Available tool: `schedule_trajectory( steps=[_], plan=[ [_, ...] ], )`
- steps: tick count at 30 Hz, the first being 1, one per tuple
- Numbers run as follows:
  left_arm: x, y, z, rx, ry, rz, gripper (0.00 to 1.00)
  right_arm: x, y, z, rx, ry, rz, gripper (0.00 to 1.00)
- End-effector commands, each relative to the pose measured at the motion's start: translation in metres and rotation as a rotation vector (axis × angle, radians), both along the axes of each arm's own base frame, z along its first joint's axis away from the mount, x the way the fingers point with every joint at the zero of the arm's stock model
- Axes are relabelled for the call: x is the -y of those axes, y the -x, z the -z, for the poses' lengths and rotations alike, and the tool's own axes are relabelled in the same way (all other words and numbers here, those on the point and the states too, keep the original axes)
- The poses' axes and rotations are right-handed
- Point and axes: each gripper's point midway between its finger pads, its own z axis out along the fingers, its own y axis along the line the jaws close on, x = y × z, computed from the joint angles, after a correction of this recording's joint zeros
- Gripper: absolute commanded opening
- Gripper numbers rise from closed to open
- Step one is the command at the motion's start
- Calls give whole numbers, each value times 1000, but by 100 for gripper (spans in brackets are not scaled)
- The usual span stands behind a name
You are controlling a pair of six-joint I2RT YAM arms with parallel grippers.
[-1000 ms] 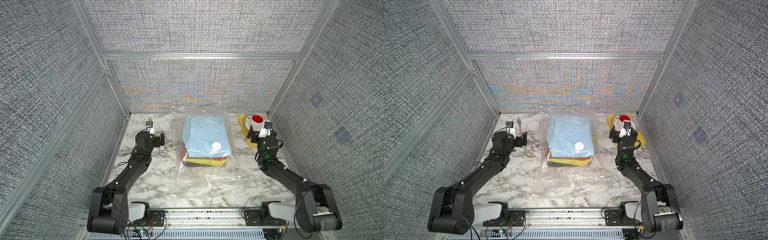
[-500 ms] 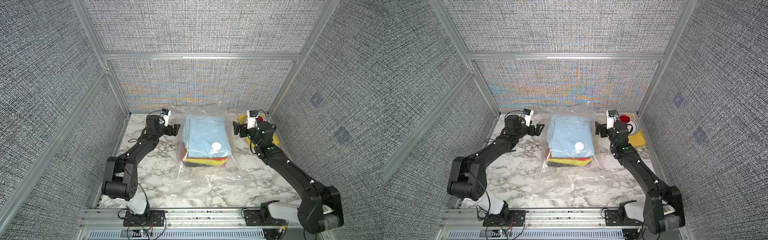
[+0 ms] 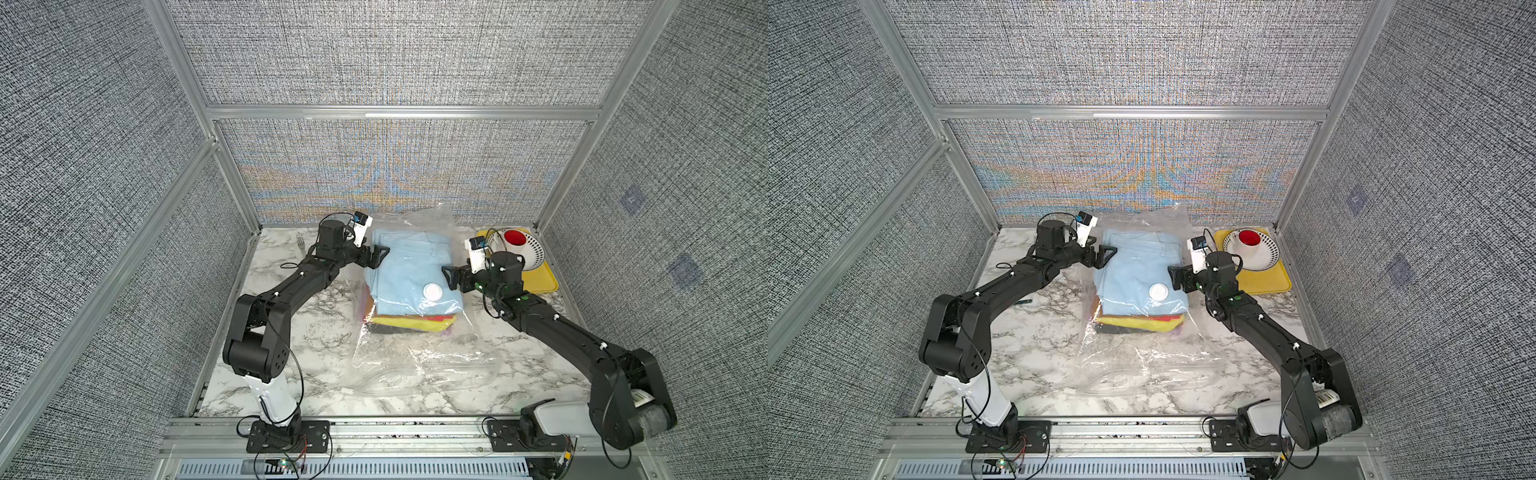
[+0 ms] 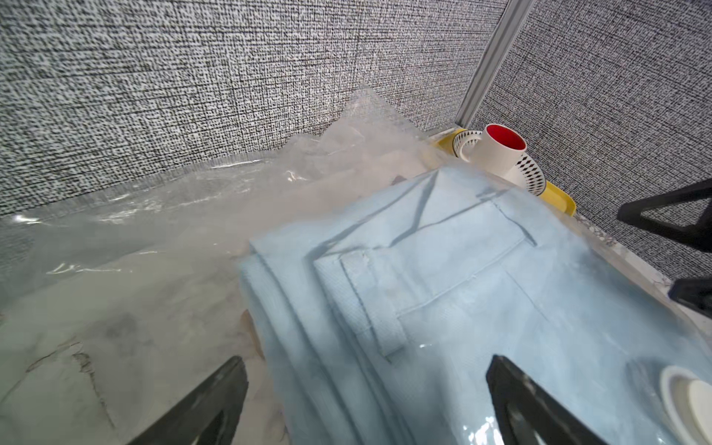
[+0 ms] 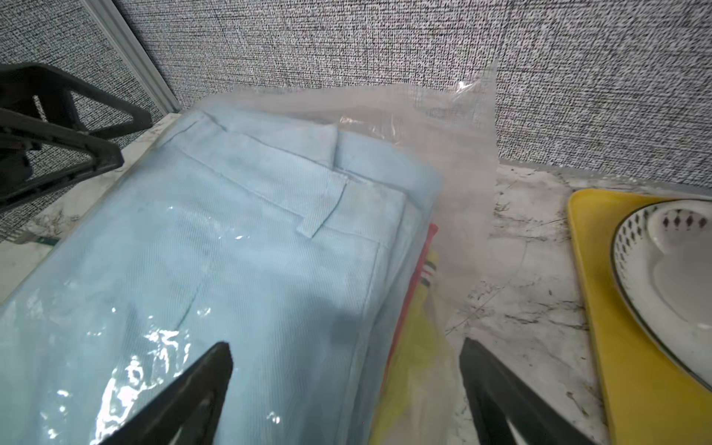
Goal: Take the trousers out of the vacuum bag
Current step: Adjust the vacuum bag at the center of the board.
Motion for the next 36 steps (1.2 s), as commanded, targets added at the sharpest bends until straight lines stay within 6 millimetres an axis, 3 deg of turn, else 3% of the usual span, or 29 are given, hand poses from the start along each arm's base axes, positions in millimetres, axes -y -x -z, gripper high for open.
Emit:
schedule_trajectory(
  steps=[1,6,7,10,14,17,20,25,27,30,36],
  plan=[
    [4,-1,6,-15,-9,9,99,-6,2,8,-20,-11,-18,95],
    [4,-6,20,-57,-43,-11,97,-5,1,20,-46,-8,-4,94],
    [4,-6,24,-63,-48,-14,96,-3,6,36,-79,-1,-3,94],
    [2,-7,31,-74,-59,-28,94,-4,9,45,-101,-5,-8,93],
    [4,-6,36,-102,-53,-20,82,-12,12,54,-131,-16,-47,87],
    [4,-4,37,-114,-53,-15,66,-18,14,58,-149,-20,-81,76],
    [4,-2,39,-128,-53,-10,52,-21,13,64,-176,-11,-100,59],
    [0,5,45,-157,-60,-25,8,-26,0,59,-180,6,-114,26],
    [-4,8,46,-158,-67,-43,6,-28,-4,55,-173,12,-119,18],
    [-15,14,44,-149,-81,-89,0,-31,-14,49,-160,33,-128,16],
    [-40,33,30,-108,-117,-188,0,-43,-47,36,-138,68,-155,8]
  ],
)
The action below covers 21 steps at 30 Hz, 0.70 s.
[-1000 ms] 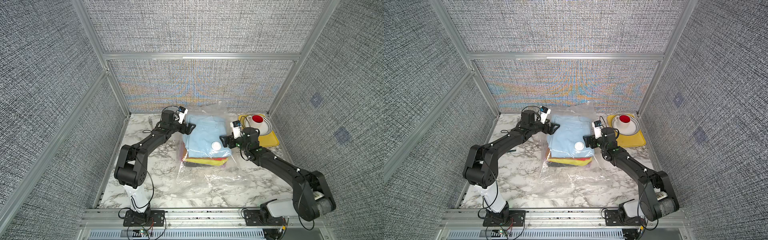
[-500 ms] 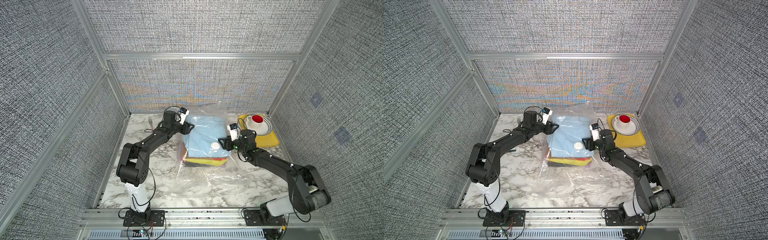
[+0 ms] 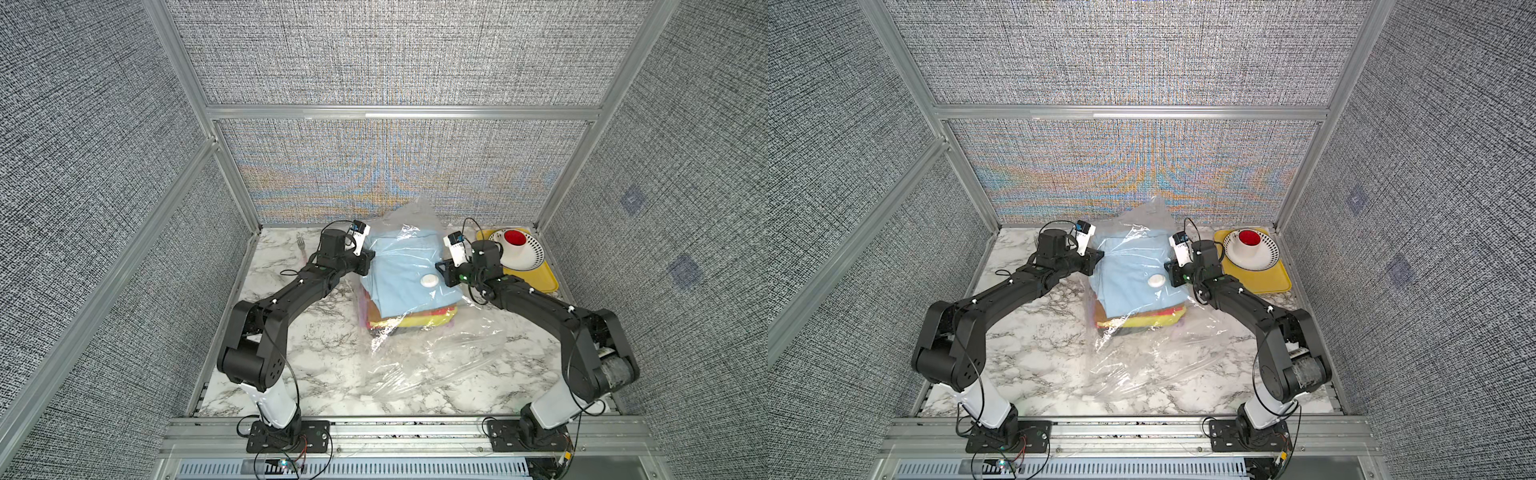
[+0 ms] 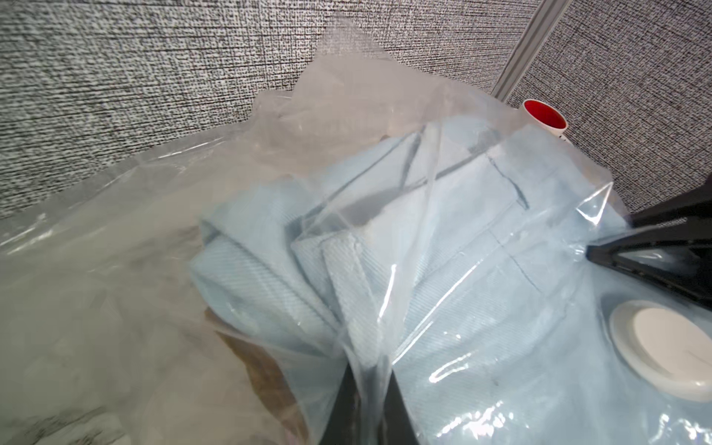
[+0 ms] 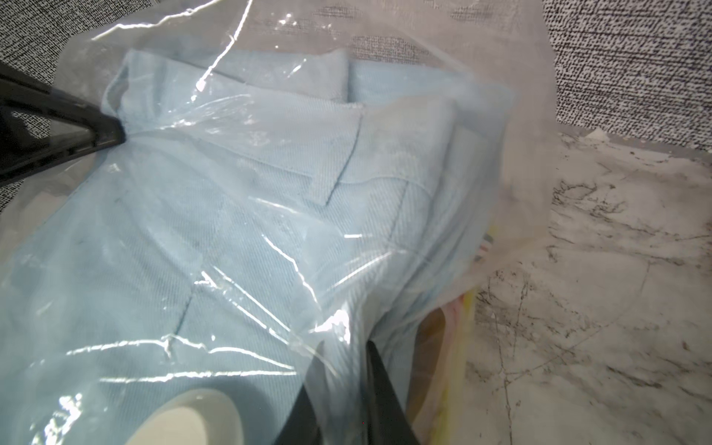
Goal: Take the trousers out of the vacuum bag
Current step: Adjust the vacuum bag at the center of the board.
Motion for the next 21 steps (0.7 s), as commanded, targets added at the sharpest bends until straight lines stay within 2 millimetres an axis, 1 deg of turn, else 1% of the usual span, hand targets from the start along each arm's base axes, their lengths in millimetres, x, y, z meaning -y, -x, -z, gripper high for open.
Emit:
schedule_trajectory(
  steps=[1,7,11,15,21],
  plan=[
    [-19,13,6,-36,-54,-70,0,-3,-13,4,-16,42,-14,7],
    [-45,32,-14,12,-86,-165,0,-24,-48,-13,15,8,-56,7],
    [-63,41,-19,23,-153,-219,0,-42,-68,-24,21,-7,-94,7],
    [-78,47,-24,38,-210,-267,0,-65,-79,-32,29,-12,-148,7],
    [-107,53,-32,61,-287,-389,0,-102,-83,-36,34,-7,-225,7]
  ],
)
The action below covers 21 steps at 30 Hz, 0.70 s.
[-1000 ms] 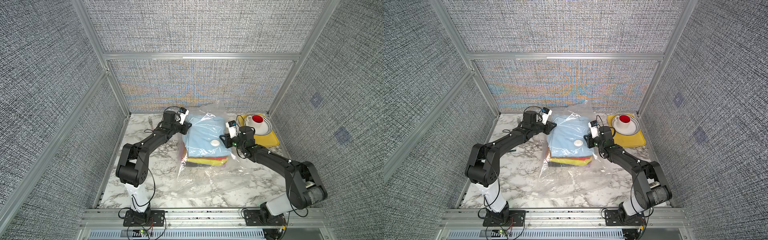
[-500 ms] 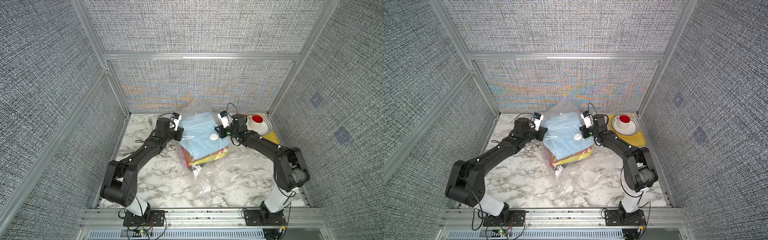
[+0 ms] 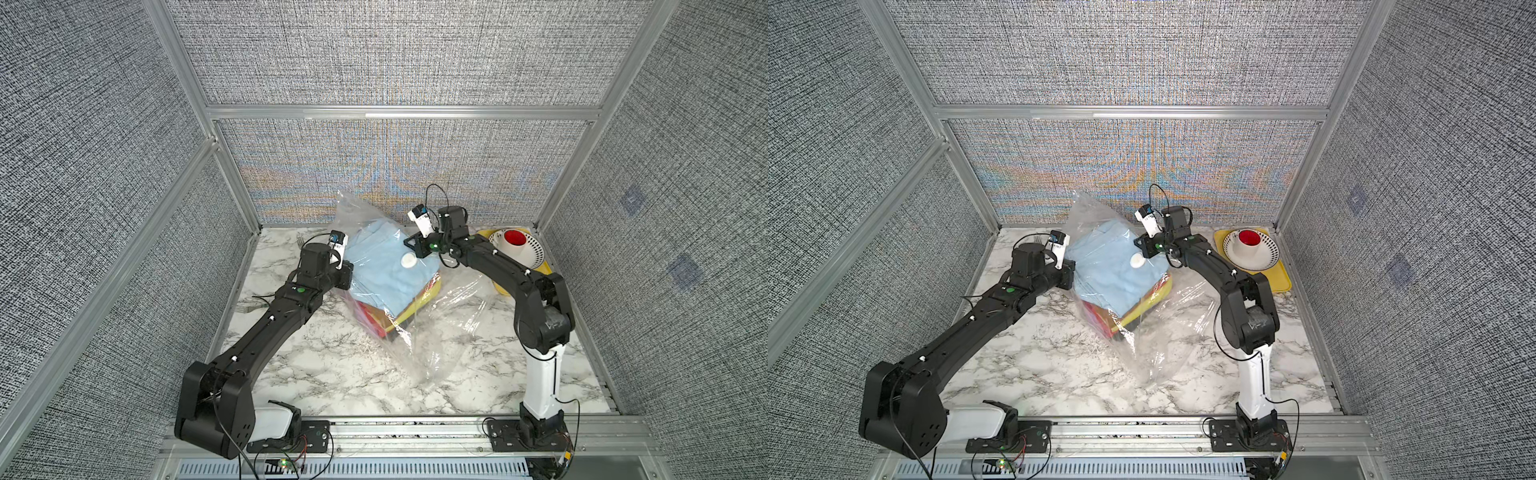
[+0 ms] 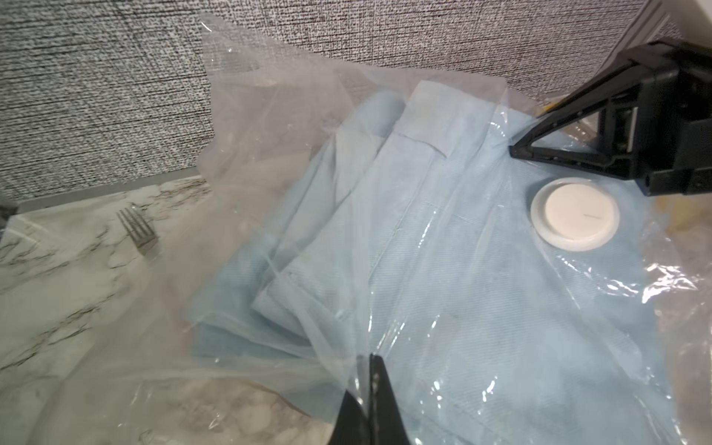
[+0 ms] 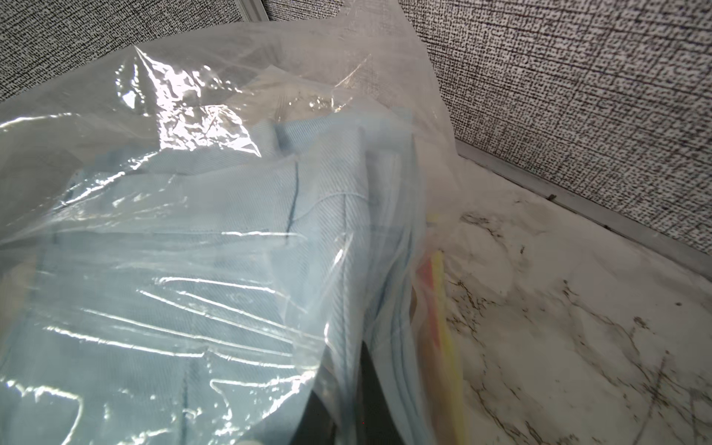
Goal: Take the trousers out of the vacuum bag
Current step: Adjust the vacuum bag at the center of the board.
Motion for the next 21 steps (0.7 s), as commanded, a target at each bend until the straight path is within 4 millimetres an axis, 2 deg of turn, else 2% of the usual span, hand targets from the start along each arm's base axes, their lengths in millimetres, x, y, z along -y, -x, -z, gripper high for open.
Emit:
schedule_trajectory(
  steps=[1,6,9,12,15,17,20,21],
  plan=[
    [-38,1,0,14,-126,-154,0,-9,-12,-13,56,8,19,7],
    [-61,8,-11,57,-168,-246,0,-36,-10,-19,73,-11,-32,7],
    [-69,13,-14,65,-156,-271,0,-48,-9,-22,86,-16,-53,7],
    [-69,16,-13,61,-146,-272,0,-52,-9,-25,87,-17,-54,8],
    [-70,17,-12,54,-153,-271,0,-45,-11,-32,98,-14,-19,11],
    [-70,17,-11,49,-154,-271,0,-37,-9,-42,107,-14,0,17],
    [-69,16,-13,52,-149,-266,0,-21,-2,-56,127,-7,36,42],
    [-68,16,-13,51,-148,-263,5,-13,2,-62,139,-3,56,50]
  ],
)
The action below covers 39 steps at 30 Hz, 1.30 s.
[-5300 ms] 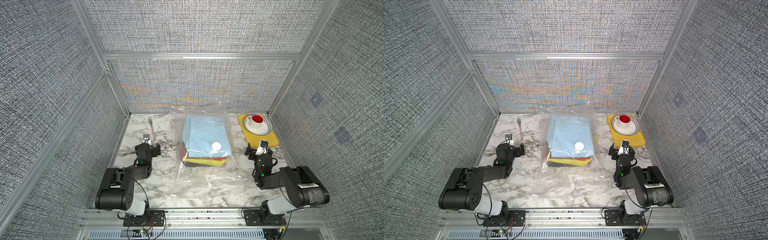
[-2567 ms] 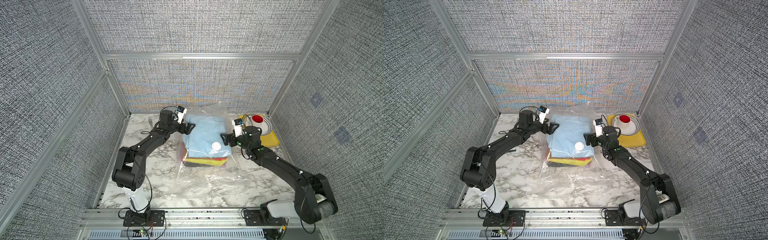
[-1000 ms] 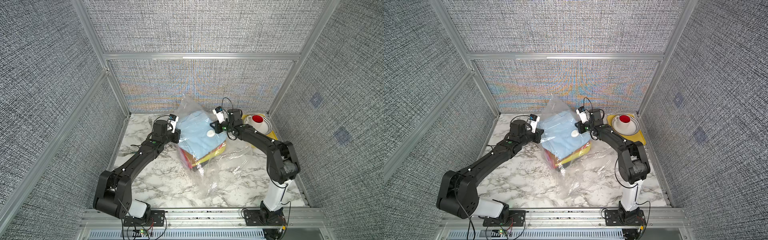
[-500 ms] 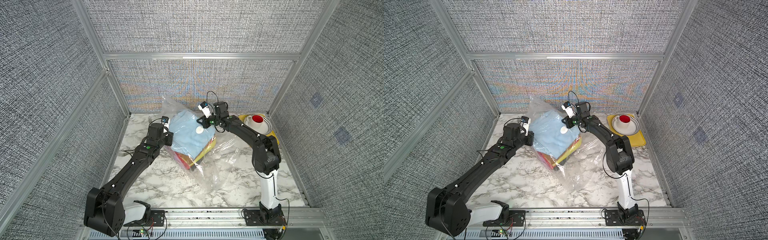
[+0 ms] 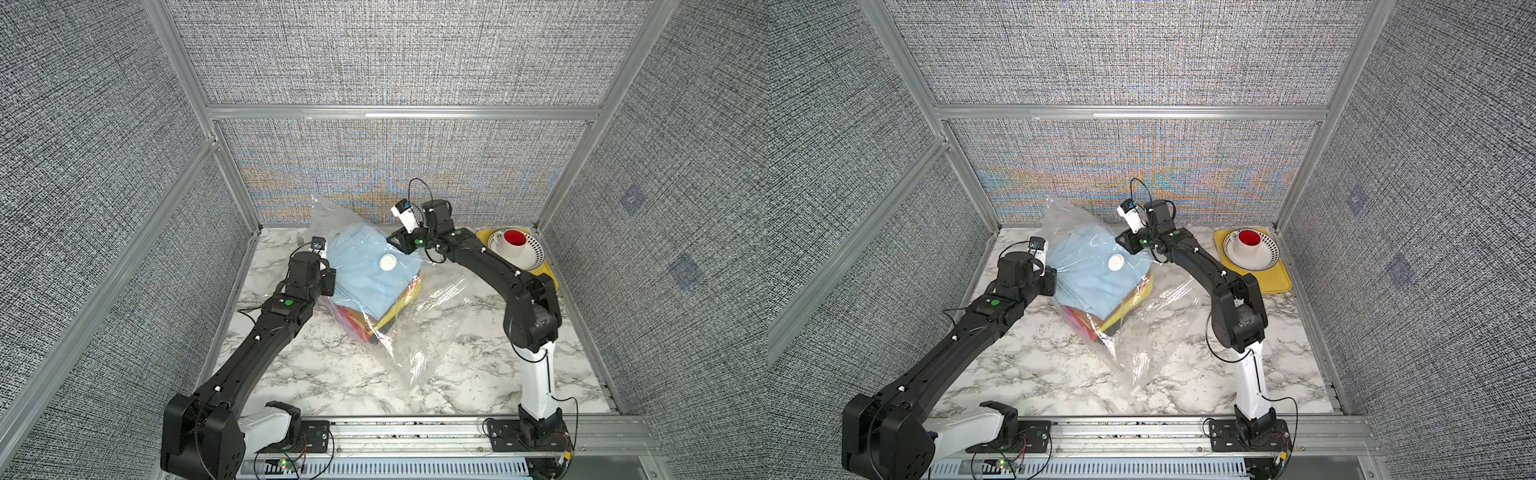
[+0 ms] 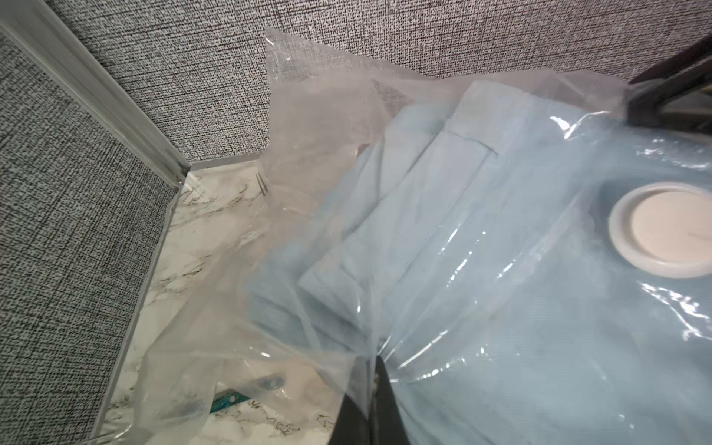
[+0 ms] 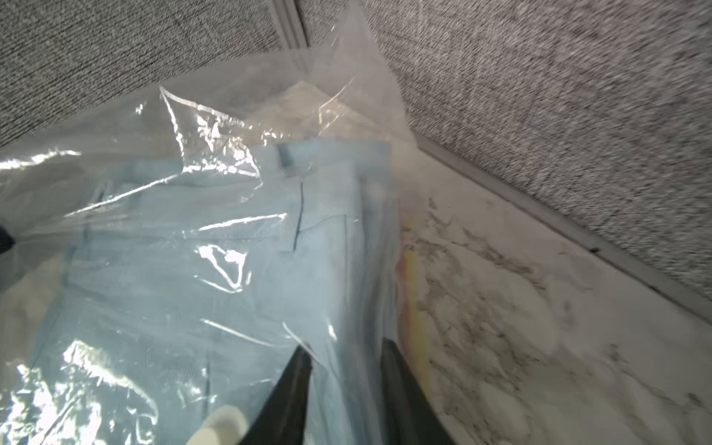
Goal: Take the trousers out of the vacuum bag
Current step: Adjust the vacuum bag at the center of the board.
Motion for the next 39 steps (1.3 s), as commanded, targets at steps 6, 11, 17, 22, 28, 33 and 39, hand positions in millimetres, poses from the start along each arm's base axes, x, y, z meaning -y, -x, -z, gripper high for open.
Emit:
schedule_trajectory(
  steps=[6,11,17,22,28,33,39],
  plan=[
    [-5,-2,-10,24,-26,-12,48,66,21,-49,115,0,200,68],
    [6,-1,-18,10,-27,54,63,101,52,-50,85,21,285,72],
    [22,4,-41,43,17,141,67,136,97,-10,-19,39,375,78],
    [35,5,-47,53,29,220,71,161,129,44,-131,73,447,82],
    [54,0,-33,31,45,317,73,183,152,77,-206,53,531,88],
    [53,-15,-17,13,18,292,74,195,162,102,-270,35,567,90],
    [36,-44,-6,-8,-75,191,77,195,164,125,-320,32,566,92]
  ],
)
